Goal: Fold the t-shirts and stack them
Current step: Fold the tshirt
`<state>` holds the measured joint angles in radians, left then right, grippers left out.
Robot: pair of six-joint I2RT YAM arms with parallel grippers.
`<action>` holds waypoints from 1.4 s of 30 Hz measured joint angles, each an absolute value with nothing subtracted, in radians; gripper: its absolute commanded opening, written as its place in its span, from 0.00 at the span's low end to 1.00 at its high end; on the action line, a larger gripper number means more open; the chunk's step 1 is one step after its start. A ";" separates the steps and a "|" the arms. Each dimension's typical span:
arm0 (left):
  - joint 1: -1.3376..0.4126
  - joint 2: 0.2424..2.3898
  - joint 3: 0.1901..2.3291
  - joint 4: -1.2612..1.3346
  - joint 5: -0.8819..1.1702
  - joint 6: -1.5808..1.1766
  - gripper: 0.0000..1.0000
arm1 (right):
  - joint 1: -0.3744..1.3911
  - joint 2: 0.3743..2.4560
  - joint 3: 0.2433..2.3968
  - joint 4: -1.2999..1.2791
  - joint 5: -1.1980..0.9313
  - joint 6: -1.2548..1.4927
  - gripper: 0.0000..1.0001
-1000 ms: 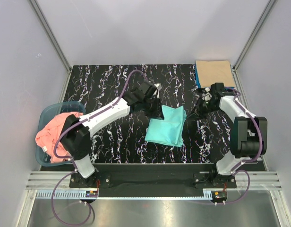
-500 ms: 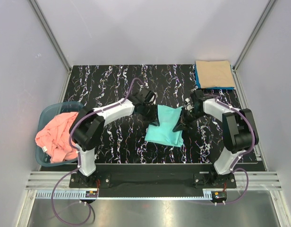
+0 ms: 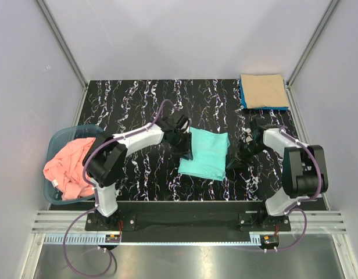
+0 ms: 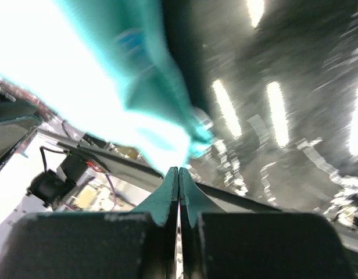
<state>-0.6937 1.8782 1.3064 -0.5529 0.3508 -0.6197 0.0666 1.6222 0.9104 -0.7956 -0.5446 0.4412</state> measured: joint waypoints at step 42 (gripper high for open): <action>-0.989 1.869 1.162 -0.242 0.590 -0.857 0.51 | 0.025 1.431 0.856 -0.783 -0.376 0.659 0.38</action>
<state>-0.9890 1.8694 1.1618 -0.2420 0.5900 -0.8566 0.0254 1.4311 0.8558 -0.7826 -0.3756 0.6594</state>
